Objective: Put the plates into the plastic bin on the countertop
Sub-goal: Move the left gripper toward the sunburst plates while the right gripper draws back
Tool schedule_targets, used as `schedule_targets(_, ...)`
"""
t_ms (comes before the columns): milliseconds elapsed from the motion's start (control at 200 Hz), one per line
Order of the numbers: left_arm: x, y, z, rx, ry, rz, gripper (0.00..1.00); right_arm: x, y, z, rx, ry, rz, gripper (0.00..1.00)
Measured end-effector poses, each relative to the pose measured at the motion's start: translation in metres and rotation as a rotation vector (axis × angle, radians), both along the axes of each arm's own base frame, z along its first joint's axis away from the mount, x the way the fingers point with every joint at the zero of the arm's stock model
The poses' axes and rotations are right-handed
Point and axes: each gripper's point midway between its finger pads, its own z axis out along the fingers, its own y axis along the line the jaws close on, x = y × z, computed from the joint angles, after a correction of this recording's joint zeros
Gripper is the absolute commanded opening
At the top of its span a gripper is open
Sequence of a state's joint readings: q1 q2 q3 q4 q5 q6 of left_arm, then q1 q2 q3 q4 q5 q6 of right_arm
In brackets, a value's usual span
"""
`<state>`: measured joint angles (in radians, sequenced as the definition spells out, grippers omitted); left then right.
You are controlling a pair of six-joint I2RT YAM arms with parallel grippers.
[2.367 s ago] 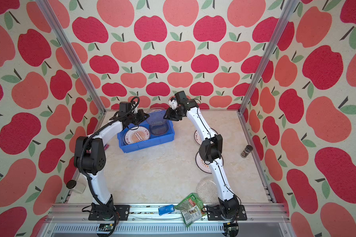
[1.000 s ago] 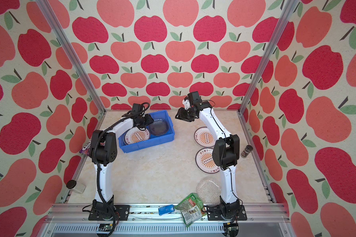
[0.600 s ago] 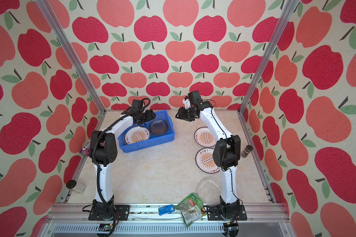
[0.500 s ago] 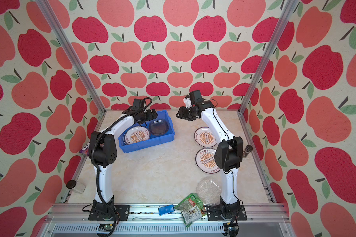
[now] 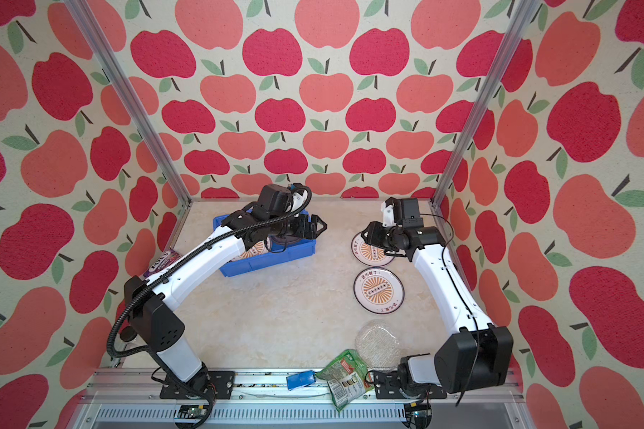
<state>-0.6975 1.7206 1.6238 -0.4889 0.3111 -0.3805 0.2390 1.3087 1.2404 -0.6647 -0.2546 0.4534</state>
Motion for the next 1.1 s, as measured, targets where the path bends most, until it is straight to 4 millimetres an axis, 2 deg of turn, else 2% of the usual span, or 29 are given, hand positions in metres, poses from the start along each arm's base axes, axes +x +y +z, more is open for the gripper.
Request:
schedule_targets(120, -0.028, -0.027, -0.068, 0.028, 0.143, -0.080, 0.74, -0.021, -0.006, -0.010, 0.018, 0.005, -0.015, 0.47)
schedule_targets(240, -0.043, -0.056, -0.132, 0.060, 0.260, -0.132, 0.71, -0.033, -0.012, -0.017, 0.033, 0.018, -0.032, 0.47)
schedule_targets(315, -0.051, -0.070, -0.160, 0.063, 0.308, -0.157, 0.69, -0.037, -0.013, -0.018, 0.039, 0.014, -0.035, 0.47)
schedule_targets(385, -0.059, -0.080, -0.176, 0.059, 0.341, -0.180, 0.68, -0.041, -0.013, -0.019, 0.043, 0.009, -0.033, 0.46)
schedule_targets(750, -0.059, -0.100, -0.217, 0.023, 0.416, -0.200, 0.64, -0.051, -0.014, -0.037, 0.048, 0.029, -0.029, 0.46)
schedule_targets(941, -0.048, -0.120, -0.217, -0.032, 0.422, -0.224, 0.60, -0.049, -0.015, -0.036, 0.054, 0.026, -0.031, 0.46)
schedule_targets(1101, -0.042, -0.129, -0.219, -0.046, 0.424, -0.236, 0.54, -0.048, -0.017, -0.036, 0.060, 0.026, -0.038, 0.46)
